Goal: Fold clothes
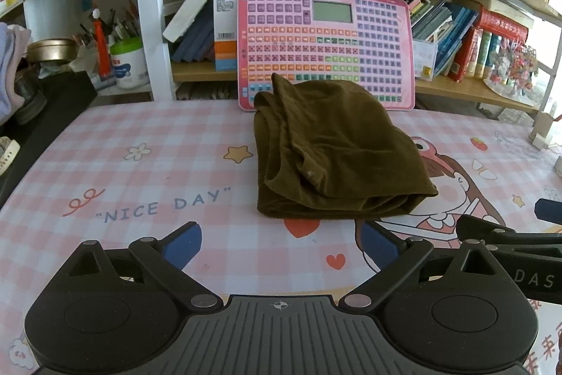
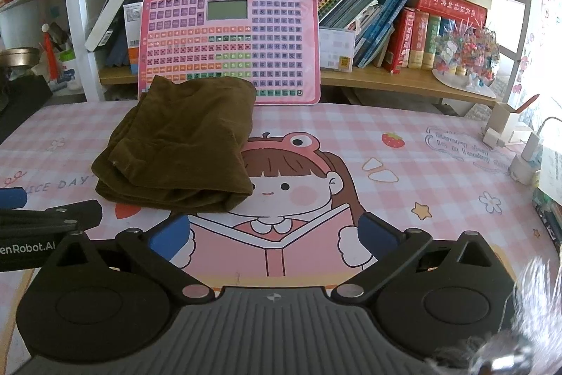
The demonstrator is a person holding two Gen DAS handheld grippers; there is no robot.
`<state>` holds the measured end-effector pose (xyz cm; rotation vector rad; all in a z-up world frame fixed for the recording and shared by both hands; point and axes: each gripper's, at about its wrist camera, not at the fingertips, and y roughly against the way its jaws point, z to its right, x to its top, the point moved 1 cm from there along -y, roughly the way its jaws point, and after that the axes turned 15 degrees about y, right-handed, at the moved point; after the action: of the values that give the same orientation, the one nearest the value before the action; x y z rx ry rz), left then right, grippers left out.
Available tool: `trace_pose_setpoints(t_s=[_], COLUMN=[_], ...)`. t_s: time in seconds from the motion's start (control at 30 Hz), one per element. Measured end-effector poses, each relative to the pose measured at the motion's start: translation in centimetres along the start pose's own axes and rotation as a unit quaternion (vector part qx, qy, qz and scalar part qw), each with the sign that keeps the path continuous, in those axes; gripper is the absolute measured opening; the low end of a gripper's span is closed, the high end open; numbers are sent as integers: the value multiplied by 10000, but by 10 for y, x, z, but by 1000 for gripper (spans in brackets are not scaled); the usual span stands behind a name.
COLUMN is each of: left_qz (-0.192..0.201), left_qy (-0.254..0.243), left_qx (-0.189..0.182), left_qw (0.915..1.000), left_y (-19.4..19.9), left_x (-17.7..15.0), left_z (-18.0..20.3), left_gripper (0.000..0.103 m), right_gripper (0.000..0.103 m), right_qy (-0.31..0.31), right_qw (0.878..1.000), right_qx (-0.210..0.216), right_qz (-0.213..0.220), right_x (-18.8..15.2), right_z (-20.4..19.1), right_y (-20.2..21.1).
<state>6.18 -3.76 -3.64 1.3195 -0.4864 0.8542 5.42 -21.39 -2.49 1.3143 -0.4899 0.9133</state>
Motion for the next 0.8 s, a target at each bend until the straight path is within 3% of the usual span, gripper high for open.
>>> trace_pose_setpoints(t_s=[0.8], left_qz=[-1], left_qy=[6], left_qx=[3], left_qw=[10000], left_y=[-2], left_x=[0], left_z=[-1], left_gripper=[99], right_gripper=[103], right_qy=[-7], right_qw=[10000], right_qx=[15], right_qz=[-82], right_x=[0], right_z=[0], right_y=[-3])
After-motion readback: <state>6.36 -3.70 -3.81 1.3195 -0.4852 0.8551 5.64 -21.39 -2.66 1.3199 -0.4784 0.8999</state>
